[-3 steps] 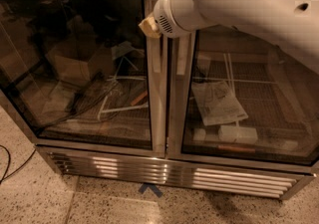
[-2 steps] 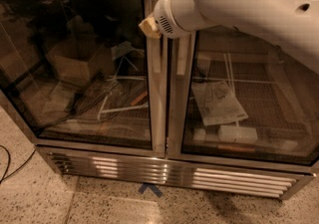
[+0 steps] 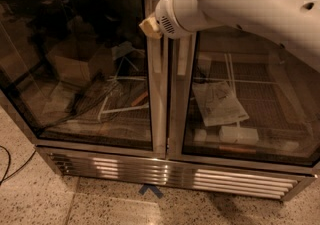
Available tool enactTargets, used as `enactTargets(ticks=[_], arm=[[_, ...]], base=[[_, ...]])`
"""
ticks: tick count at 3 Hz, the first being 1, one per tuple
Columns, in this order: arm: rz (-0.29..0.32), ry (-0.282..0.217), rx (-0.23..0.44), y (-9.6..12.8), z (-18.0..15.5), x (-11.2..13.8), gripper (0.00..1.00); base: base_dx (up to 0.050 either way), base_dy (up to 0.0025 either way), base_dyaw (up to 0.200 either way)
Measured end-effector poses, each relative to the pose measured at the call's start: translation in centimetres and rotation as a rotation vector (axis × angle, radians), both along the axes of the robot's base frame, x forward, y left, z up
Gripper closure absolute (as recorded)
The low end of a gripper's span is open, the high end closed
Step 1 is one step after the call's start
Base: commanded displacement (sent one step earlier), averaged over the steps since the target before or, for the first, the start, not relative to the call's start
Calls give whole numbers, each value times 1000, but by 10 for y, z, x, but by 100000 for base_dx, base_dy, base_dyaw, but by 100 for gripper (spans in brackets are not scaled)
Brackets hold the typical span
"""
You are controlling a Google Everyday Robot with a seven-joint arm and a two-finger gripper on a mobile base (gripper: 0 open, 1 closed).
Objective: Place blue chip bag into bottom drawer
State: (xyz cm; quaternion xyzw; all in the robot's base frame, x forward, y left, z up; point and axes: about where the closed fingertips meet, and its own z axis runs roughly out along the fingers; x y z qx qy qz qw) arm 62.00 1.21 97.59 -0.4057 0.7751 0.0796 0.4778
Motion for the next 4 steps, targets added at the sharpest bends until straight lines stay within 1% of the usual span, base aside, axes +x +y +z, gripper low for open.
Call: enactTargets(ticks=[1, 2, 3, 4], arm=[[3, 1, 3, 0, 1, -1, 70], [19, 6, 16, 1, 1, -3, 54], [19, 6, 16, 1, 1, -3, 68], [19, 6, 16, 1, 1, -3, 85]], base=[[0, 0, 0], [0, 0, 0], [0, 0, 0], [0, 0, 0]])
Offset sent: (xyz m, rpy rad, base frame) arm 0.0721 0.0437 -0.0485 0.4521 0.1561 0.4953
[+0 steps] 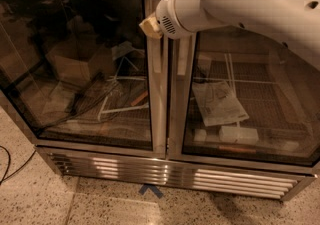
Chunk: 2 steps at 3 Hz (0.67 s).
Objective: Place blue chip bag into bottom drawer
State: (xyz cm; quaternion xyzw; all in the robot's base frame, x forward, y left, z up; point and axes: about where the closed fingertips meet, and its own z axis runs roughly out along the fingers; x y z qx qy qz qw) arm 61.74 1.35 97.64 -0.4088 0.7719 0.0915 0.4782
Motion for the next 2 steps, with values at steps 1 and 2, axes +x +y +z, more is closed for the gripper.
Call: enactTargets(ticks=[1, 2], arm=[[0, 0, 0, 0, 0, 0, 100], [0, 0, 0, 0, 0, 0, 100]], base=[[0, 0, 0], [0, 0, 0]])
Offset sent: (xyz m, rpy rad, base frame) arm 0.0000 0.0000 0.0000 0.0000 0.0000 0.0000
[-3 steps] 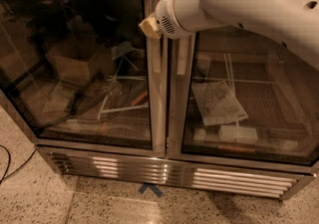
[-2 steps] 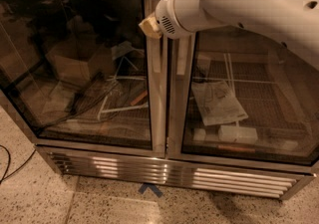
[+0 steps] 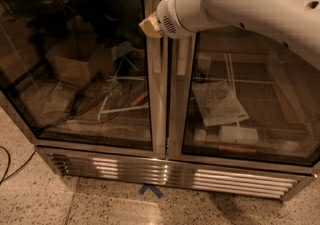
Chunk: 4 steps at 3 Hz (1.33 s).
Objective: Place blue chip bag into bottom drawer
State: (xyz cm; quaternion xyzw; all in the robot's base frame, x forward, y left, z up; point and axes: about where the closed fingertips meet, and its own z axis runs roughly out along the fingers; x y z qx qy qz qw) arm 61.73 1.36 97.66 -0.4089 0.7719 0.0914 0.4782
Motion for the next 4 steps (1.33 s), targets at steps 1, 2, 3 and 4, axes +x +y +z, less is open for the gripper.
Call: enactTargets(ticks=[1, 2, 3, 4], arm=[[14, -1, 14, 1, 1, 1, 100], [14, -1, 14, 0, 1, 0, 100], [23, 3, 24, 0, 0, -1, 100], [31, 7, 33, 0, 0, -2, 100]], base=[[0, 0, 0], [0, 0, 0], [0, 0, 0], [0, 0, 0]])
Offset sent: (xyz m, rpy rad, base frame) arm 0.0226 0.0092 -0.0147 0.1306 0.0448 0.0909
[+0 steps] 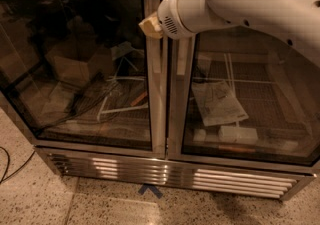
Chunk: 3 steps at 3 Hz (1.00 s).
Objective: Place blue chip bag into bottom drawer
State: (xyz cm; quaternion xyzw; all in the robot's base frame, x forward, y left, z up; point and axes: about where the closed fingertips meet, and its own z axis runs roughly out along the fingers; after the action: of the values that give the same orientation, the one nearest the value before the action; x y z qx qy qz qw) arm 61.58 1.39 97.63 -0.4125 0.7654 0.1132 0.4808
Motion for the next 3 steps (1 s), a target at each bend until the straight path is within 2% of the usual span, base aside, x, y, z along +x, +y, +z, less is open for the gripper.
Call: enactTargets(ticks=[3], arm=[[30, 24, 21, 2, 0, -4, 100]], base=[[0, 0, 0]])
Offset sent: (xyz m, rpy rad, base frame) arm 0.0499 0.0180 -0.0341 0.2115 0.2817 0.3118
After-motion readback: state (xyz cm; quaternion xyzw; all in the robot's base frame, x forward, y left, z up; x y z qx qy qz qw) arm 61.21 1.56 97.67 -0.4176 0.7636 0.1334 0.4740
